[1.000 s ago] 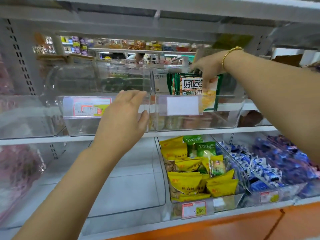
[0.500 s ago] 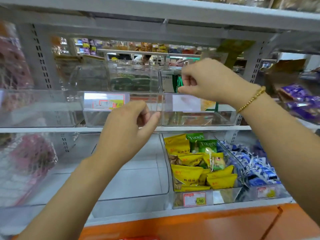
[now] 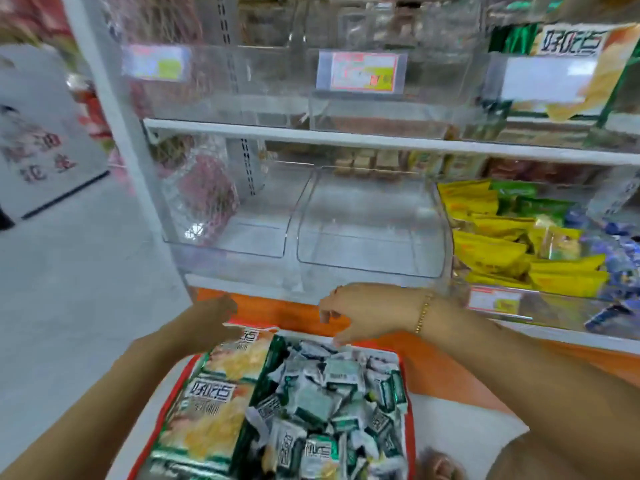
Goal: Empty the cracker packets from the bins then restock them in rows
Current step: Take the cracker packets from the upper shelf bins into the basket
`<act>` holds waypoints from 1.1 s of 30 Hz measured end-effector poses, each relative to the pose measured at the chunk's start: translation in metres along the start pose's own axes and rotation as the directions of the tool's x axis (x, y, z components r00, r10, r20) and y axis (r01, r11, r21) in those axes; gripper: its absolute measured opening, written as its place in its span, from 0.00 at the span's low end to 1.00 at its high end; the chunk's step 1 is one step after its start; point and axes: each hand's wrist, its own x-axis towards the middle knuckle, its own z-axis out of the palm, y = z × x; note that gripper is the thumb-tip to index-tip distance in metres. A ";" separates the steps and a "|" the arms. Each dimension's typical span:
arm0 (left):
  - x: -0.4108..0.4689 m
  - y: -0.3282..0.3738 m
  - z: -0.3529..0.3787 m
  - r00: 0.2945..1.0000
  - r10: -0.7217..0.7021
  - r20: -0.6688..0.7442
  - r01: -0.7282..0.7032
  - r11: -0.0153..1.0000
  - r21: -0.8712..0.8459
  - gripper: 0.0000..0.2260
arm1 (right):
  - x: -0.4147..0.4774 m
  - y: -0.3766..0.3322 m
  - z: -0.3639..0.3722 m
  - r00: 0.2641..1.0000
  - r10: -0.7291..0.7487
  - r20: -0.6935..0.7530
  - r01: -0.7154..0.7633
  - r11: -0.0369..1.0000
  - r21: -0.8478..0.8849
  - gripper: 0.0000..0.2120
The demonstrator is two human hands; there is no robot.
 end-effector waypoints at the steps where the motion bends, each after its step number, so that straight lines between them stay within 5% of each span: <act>1: -0.004 -0.016 0.010 0.996 -0.082 0.039 0.082 0.997 0.001 0.23 | 0.017 0.000 0.011 1.000 0.015 0.021 -0.017 0.998 0.063 0.21; 7: -0.035 -0.086 0.064 0.890 -0.362 0.276 0.377 0.926 -0.004 0.24 | 0.098 -0.026 0.060 0.991 0.107 0.076 -0.129 0.884 0.450 0.26; 11: -0.045 -0.110 0.077 0.777 -0.464 0.426 0.587 0.778 -0.223 0.19 | 0.138 -0.072 0.088 0.992 0.002 0.125 -0.080 0.783 0.617 0.26; 14: -0.059 -0.116 0.092 0.652 -0.503 0.568 0.742 0.580 -0.337 0.11 | 0.160 -0.102 0.105 0.985 -0.060 0.165 -0.052 0.796 0.603 0.32; 17: -0.073 -0.115 0.112 0.566 -0.465 0.681 0.821 0.242 -0.517 0.10 | 0.176 -0.118 0.122 0.970 -0.062 0.237 -0.061 0.876 0.478 0.35; 19: -0.082 -0.109 0.123 0.589 -0.407 0.698 0.765 0.003 -0.644 0.09 | 0.183 -0.122 0.128 0.958 -0.054 0.281 -0.085 0.883 0.461 0.32; 21: -0.084 -0.101 0.132 0.596 -0.419 0.685 0.701 -0.145 -0.699 0.09 | 0.188 -0.118 0.131 0.964 -0.044 0.263 -0.101 0.852 0.514 0.22; 23: -0.086 -0.092 0.139 0.606 -0.420 0.675 0.628 -0.268 -0.730 0.08 | 0.190 -0.113 0.128 0.958 -0.069 0.277 -0.127 0.766 0.631 0.24; 27: -0.085 -0.075 0.140 0.637 -0.463 0.617 0.479 -0.389 -0.787 0.11 | 0.186 -0.103 0.116 0.950 -0.081 0.301 -0.217 0.519 0.827 0.17; 29: -0.086 -0.071 0.141 0.629 -0.506 0.590 0.424 -0.413 -0.806 0.11 | 0.184 -0.095 0.104 0.947 -0.063 0.315 -0.251 0.469 0.847 0.24; 33: -0.091 -0.072 0.152 0.568 -0.585 0.578 0.317 -0.493 -0.810 0.04 | 0.187 -0.069 0.084 0.961 -0.023 0.277 -0.243 0.414 0.877 0.21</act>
